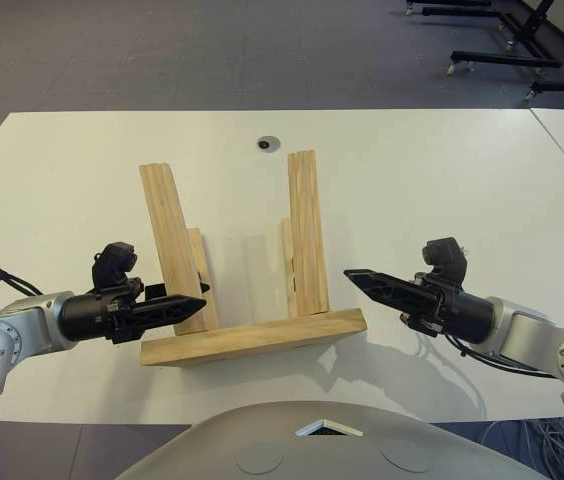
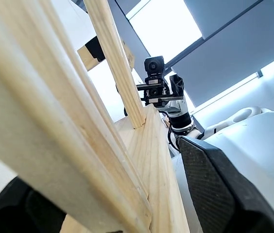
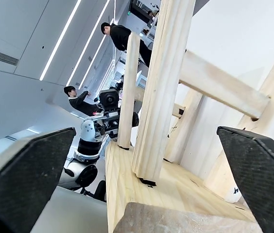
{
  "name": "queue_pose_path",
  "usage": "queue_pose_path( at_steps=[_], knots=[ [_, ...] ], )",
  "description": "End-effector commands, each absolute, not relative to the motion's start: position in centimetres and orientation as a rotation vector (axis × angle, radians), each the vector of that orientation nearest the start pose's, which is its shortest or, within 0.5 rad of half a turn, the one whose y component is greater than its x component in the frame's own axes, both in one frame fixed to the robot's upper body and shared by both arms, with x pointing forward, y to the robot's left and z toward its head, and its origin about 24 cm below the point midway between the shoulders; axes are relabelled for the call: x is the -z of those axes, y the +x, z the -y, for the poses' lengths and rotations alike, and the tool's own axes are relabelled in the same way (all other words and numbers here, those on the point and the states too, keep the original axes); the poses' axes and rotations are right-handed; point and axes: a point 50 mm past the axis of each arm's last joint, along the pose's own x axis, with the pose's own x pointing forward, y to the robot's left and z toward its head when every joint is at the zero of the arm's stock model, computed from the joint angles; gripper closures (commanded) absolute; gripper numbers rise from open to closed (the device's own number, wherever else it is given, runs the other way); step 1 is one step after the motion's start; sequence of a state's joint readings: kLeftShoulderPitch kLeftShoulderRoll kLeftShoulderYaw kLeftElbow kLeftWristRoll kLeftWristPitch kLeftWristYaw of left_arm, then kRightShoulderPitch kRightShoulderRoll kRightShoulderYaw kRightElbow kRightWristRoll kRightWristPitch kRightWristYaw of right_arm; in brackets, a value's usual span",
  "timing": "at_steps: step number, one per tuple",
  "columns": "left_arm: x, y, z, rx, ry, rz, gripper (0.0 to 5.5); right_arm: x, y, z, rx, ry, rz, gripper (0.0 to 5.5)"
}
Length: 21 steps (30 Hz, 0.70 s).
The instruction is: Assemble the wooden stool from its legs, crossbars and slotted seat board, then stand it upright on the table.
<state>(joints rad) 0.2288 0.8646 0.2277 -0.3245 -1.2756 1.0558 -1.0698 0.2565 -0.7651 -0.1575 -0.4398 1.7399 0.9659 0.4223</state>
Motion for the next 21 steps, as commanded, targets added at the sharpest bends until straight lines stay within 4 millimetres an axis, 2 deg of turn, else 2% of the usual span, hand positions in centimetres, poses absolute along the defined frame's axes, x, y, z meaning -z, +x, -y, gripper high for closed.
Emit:
queue_pose_path(
  at_steps=[1, 8, 12, 16, 21],
  knots=[
    [-11.4, 16.1, -22.7, 1.287, -0.779, -0.620, 2.12, -10.9, 15.7, 18.6, -1.010, 0.948, -0.610, 0.14],
    [-8.7, 15.9, -24.0, 1.189, -0.707, -0.759, 2.12, -10.9, 15.8, 18.5, -1.025, 0.942, -0.602, 0.14],
    [-8.2, 15.7, -24.4, 1.190, -0.693, -0.776, 2.12, -10.8, 15.6, 18.3, -1.034, 0.934, -0.607, 0.14],
    [-9.0, 16.0, -25.5, 1.164, -0.689, -0.687, 2.12, -10.8, 15.6, 18.4, -1.029, 0.938, -0.589, 0.14],
    [-10.6, 16.3, -27.4, 1.107, -0.553, -0.519, 2.12, -10.5, 15.4, 19.1, -0.980, 0.941, -0.558, 0.14]
  ],
)
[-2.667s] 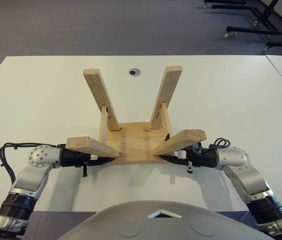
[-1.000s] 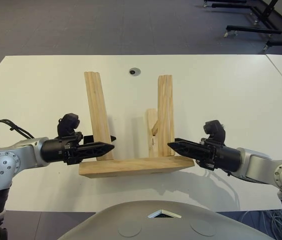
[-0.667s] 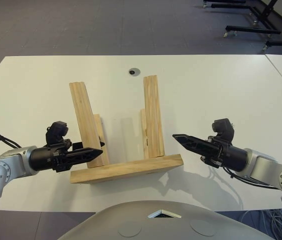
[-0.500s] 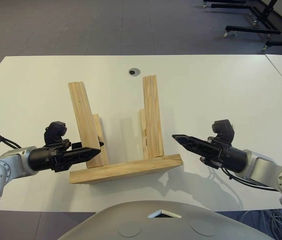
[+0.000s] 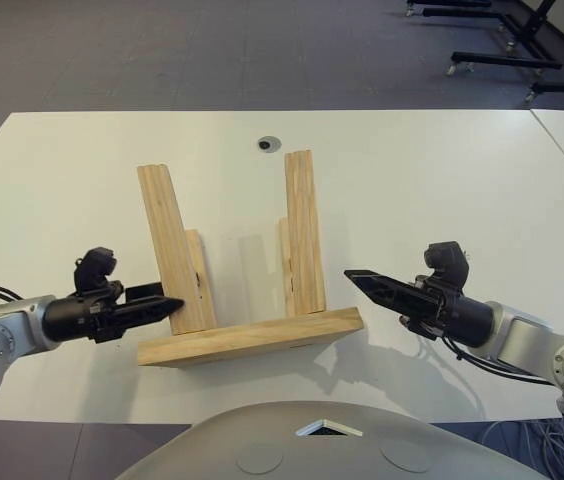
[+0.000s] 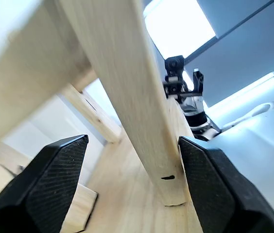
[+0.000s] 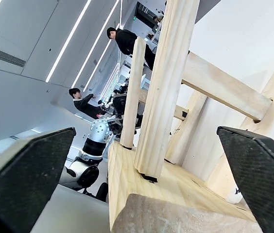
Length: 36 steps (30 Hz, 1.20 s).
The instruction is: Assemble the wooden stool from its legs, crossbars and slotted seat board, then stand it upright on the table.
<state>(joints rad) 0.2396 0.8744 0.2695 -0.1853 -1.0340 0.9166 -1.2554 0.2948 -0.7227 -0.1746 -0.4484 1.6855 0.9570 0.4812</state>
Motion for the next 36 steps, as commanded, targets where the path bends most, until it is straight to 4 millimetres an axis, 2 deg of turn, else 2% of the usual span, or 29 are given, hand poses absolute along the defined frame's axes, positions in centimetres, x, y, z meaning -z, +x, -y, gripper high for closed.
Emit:
queue_pose_path(
  at_steps=[1, 4, 7, 10, 13, 16, 20, 23, 25, 30, 33, 36],
  knots=[
    [-11.0, 16.3, -28.1, 1.075, -0.506, -0.488, 2.12, -10.6, 15.4, 19.5, -0.970, 0.937, -0.540, 0.14],
    [-11.5, 16.6, -30.5, 0.963, -0.294, -0.468, 2.12, -10.5, 15.0, 20.6, -0.928, 0.827, -0.500, 0.14],
    [-10.1, 16.5, -32.8, 0.869, 0.097, -0.515, 2.12, -9.5, 14.5, 22.3, -0.873, 0.503, -0.477, 0.14],
    [-7.9, 15.6, -33.3, 0.944, 0.432, -0.553, 2.12, -8.9, 14.3, 23.7, -0.890, 0.256, -0.449, 0.14],
    [-6.3, 14.1, -33.0, 1.060, 0.574, -0.580, 2.12, -7.9, 15.0, 24.9, -0.904, -0.029, -0.457, 0.14],
    [-5.2, 13.3, -31.7, 1.188, 0.629, -0.564, 2.12, -6.1, 14.6, 24.7, -1.021, -0.261, -0.506, 0.14],
    [-3.5, 13.1, -30.1, 1.382, 0.695, -0.556, 2.12, -4.4, 14.2, 22.8, -1.160, -0.346, -0.490, 0.14],
    [-3.0, 13.5, -28.4, 1.438, 0.677, -0.478, 2.12, -3.6, 14.4, 21.5, -1.227, -0.371, -0.458, 0.14],
    [-2.8, 13.0, -27.8, 1.483, 0.641, -0.481, 2.12, -3.2, 14.6, 20.8, -1.253, -0.358, -0.434, 0.14],
    [-2.8, 11.3, -27.9, 1.579, 0.551, -0.615, 2.12, -2.4, 15.2, 20.7, -1.277, -0.343, -0.404, 0.14],
    [-2.9, 11.2, -28.0, 1.580, 0.529, -0.657, 2.12, -2.0, 15.4, 20.5, -1.274, -0.341, -0.389, 0.14],
    [-2.8, 11.5, -27.0, 1.539, 0.448, -0.655, 2.12, -1.1, 15.6, 20.4, -1.280, -0.339, -0.383, 0.14]
  ],
)
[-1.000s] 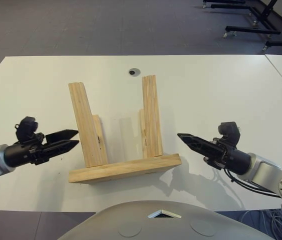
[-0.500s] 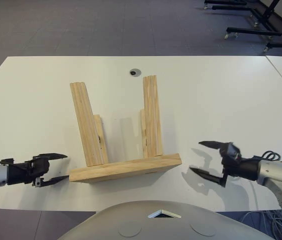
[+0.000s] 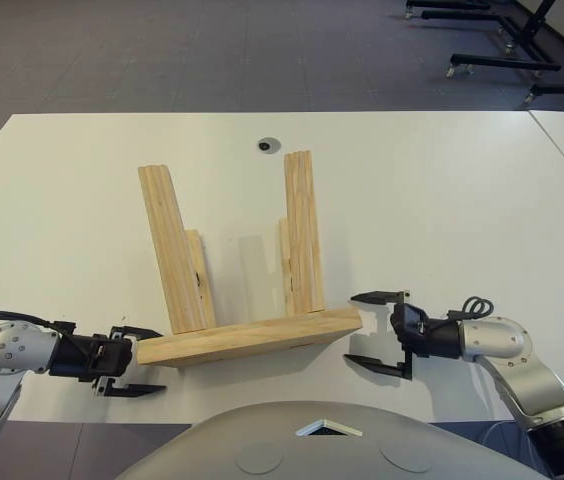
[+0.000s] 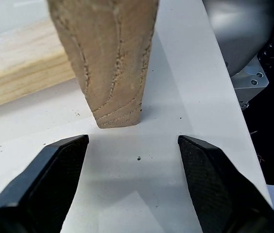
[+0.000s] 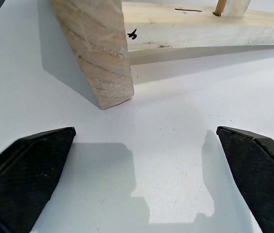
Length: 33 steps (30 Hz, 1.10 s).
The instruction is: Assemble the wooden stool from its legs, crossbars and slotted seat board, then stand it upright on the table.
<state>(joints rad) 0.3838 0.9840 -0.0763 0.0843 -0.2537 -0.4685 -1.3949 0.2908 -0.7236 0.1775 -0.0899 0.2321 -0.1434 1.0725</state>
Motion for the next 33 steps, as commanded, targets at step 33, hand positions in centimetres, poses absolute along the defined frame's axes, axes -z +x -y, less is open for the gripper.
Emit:
queue_pose_path(
  at_steps=[33],
  knots=[
    [-1.7, 11.4, -31.4, 1.324, 0.434, -0.648, 2.12, 7.3, 14.0, 20.5, -1.505, -0.118, -0.579, 0.14]
  ],
)
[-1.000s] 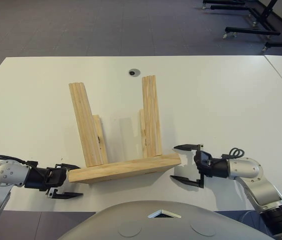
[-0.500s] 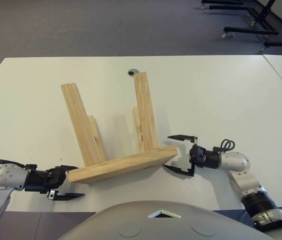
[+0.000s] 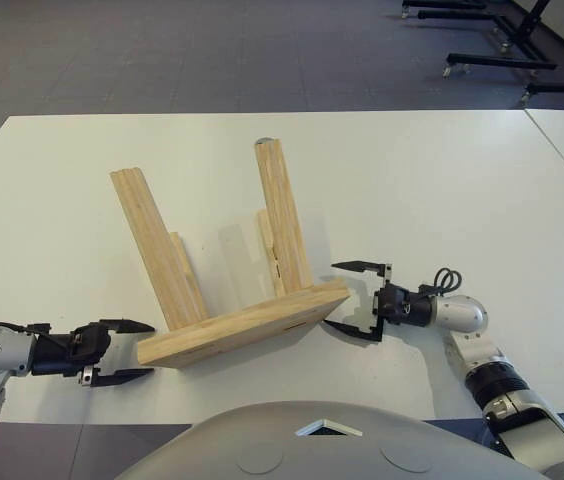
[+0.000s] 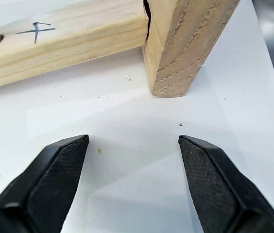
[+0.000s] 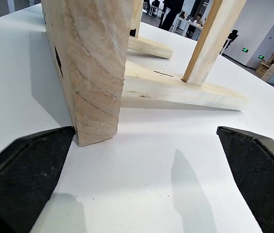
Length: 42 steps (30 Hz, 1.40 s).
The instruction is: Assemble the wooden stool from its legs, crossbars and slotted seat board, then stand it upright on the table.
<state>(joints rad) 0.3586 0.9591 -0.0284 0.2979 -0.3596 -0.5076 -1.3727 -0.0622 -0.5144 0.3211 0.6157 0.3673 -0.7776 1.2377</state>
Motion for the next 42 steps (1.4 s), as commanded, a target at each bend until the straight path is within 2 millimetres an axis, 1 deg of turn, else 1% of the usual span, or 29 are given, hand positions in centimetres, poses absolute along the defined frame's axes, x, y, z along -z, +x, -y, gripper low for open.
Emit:
queue_pose_path(
  at_steps=[1, 4, 7, 8, 10, 11, 14, 16, 18, 22, 24, 28, 33, 39, 42],
  knots=[
    [-1.7, 11.5, -31.4, 1.326, 0.435, -0.647, 2.12, 7.3, 14.0, 20.5, -1.517, -0.095, -0.594, 0.14],
    [-1.6, 11.5, -31.2, 1.325, 0.436, -0.641, 2.12, 7.4, 14.0, 20.7, -1.547, -0.056, -0.641, 0.14],
    [-1.5, 11.4, -31.0, 1.319, 0.435, -0.629, 2.12, 7.6, 13.5, 21.1, -1.573, -0.005, -0.690, 0.14],
    [-1.5, 11.3, -30.9, 1.316, 0.435, -0.622, 2.12, 7.1, 14.1, 20.8, -1.587, -0.002, -0.676, 0.14],
    [-1.5, 11.3, -30.7, 1.309, 0.436, -0.606, 2.12, 4.8, 15.7, 20.0, -1.618, -0.005, -0.613, 0.14],
    [-1.6, 11.3, -30.6, 1.307, 0.437, -0.595, 2.12, 4.1, 16.1, 19.7, -1.629, -0.002, -0.597, 0.14],
    [-1.6, 11.5, -30.4, 1.308, 0.438, -0.572, 2.12, 2.7, 16.0, 19.6, -1.641, 0.023, -0.600, 0.14],
    [-1.6, 11.7, -30.2, 1.313, 0.439, -0.562, 2.12, 2.3, 15.8, 19.7, -1.648, 0.030, -0.613, 0.14],
    [-1.7, 11.8, -30.1, 1.315, 0.441, -0.555, 2.12, 2.0, 16.0, 19.7, -1.646, 0.019, -0.612, 0.14],
    [-1.6, 12.3, -29.9, 1.317, 0.443, -0.547, 2.12, 2.0, 17.5, 20.2, -1.586, -0.061, -0.567, 0.14],
    [-1.6, 12.5, -29.9, 1.320, 0.441, -0.546, 2.12, 2.1, 17.8, 20.4, -1.578, -0.074, -0.557, 0.14],
    [-1.3, 12.5, -29.7, 1.347, 0.388, -0.562, 2.12, 2.1, 17.9, 20.3, -1.579, -0.105, -0.510, 0.14],
    [-1.1, 12.5, -29.6, 1.384, 0.335, -0.576, 2.12, 2.1, 17.8, 20.1, -1.581, -0.104, -0.476, 0.14],
    [-1.1, 12.6, -29.7, 1.405, 0.334, -0.576, 2.12, 2.0, 17.7, 20.0, -1.595, -0.145, -0.430, 0.14],
    [-1.2, 13.0, -29.7, 1.416, 0.343, -0.577, 2.12, 1.8, 17.7, 20.0, -1.583, -0.161, -0.408, 0.14]
  ],
)
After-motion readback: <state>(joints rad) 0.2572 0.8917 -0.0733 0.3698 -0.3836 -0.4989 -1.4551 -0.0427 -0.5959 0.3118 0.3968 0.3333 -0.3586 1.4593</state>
